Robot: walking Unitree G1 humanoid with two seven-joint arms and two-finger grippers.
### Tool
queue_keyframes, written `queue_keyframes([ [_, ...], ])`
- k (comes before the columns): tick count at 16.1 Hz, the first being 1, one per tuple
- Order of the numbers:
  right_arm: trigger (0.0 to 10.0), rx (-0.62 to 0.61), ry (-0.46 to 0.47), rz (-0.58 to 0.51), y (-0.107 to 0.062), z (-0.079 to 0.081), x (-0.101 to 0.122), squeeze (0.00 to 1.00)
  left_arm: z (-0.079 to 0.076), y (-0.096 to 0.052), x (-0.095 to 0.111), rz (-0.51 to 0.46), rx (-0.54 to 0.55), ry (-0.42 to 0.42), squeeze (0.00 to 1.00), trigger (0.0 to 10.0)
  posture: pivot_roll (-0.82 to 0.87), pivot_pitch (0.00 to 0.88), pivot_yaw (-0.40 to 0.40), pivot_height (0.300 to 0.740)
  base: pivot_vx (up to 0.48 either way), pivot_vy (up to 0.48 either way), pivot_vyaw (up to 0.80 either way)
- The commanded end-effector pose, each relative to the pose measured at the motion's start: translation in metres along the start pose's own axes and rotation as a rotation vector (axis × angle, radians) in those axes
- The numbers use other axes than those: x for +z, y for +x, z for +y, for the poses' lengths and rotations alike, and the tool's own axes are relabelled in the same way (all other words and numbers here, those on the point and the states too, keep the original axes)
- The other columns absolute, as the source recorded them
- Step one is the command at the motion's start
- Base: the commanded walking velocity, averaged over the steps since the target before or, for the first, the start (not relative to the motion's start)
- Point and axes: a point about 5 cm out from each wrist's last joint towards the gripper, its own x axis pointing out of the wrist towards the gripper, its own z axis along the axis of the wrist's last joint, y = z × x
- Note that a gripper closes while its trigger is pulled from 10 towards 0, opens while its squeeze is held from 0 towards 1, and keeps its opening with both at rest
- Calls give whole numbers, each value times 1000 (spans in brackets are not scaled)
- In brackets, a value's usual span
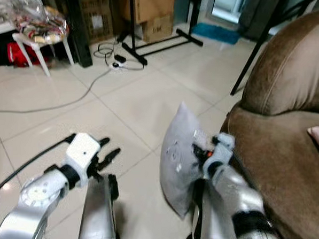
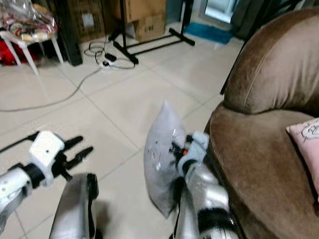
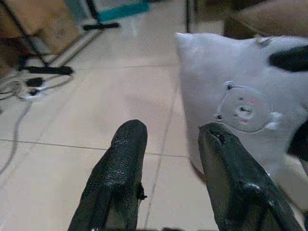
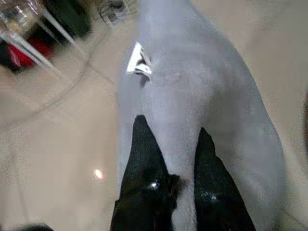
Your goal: Move the pillow to the sofa from floor
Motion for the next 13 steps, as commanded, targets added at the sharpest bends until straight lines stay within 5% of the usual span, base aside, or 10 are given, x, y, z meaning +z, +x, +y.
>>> queue_keyframes([
  [1, 0, 83, -3, -124, -5, 19, 31, 0, 3, -3, 7, -26, 39, 7, 0, 10000, -8, 0, 5, 441, 0, 0, 0],
  [3, 0, 139, -20, -241, -20, 36, 49, 0, 6, -5, 12, -39, 113, 0, 0, 10000, -17, 0, -1, 441, 0, 0, 0],
  [4, 4235, 133, -30, -244, -25, 40, 50, 0, 9, -5, 13, -43, 157, -10, 0, 10000, -15, 0, -6, 441, 0, 0, 0],
  [5, 10000, 151, -31, -254, -28, 44, 51, 0, 13, -4, 15, -53, 198, -25, 0, 10000, -14, 0, -9, 441, 0, 0, 0],
  [13, 10000, 86, -123, -226, -36, 47, 50, 0, 18, 2, 28, -112, 326, -48, 0, 10000, -7, 0, -15, 496, 0, 0, 0],
])
